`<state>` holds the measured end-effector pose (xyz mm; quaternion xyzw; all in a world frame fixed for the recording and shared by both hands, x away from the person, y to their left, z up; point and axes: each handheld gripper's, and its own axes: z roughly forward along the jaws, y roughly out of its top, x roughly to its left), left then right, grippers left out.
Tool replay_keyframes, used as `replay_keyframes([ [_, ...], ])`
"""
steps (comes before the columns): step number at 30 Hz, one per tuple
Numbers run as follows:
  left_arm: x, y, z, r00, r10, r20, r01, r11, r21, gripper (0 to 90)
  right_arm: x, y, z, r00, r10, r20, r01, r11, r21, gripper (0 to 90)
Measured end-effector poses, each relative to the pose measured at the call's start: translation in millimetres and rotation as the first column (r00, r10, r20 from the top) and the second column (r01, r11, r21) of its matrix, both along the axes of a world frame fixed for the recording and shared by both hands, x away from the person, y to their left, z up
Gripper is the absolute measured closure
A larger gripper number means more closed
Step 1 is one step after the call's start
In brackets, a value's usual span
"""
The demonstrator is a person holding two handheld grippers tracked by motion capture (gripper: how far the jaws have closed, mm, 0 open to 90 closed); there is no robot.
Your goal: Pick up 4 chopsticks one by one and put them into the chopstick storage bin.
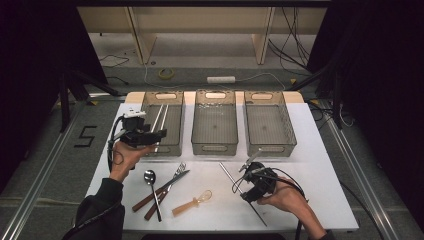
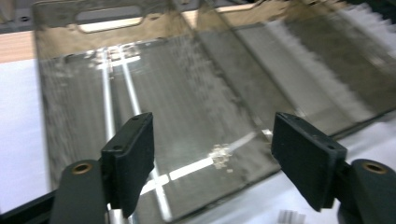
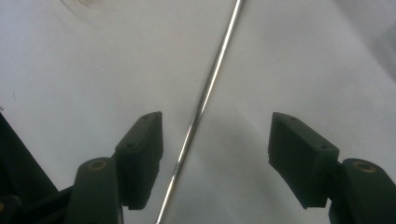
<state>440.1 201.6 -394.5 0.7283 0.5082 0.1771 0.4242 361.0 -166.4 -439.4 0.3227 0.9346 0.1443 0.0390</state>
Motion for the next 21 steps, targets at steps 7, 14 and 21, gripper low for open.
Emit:
replay_keyframes([
  [7, -24.1, -12.8, 2.0, 0.9968, -0.062, 0.051, 0.062, 0.998, -0.004, 23.6, 4.4, 9.2, -3.3, 0.9995, 0.008, -0.03, -0.009, 0.999, -0.038, 44.0],
  [14, -46.2, -24.0, -4.5, 0.9888, -0.124, 0.083, 0.125, 0.992, -0.01, 20.9, 10.5, 14.3, -7.0, 0.9988, -0.002, -0.049, 0.0, 0.998, -0.057, 48.4],
  [21, -65.7, -33.7, -9.3, 0.979, -0.175, 0.104, 0.179, 0.9832, -0.034, 19.8, 14.9, 18.3, -10.5, 0.9976, 0.018, -0.067, -0.023, 0.997, -0.075, 56.6],
])
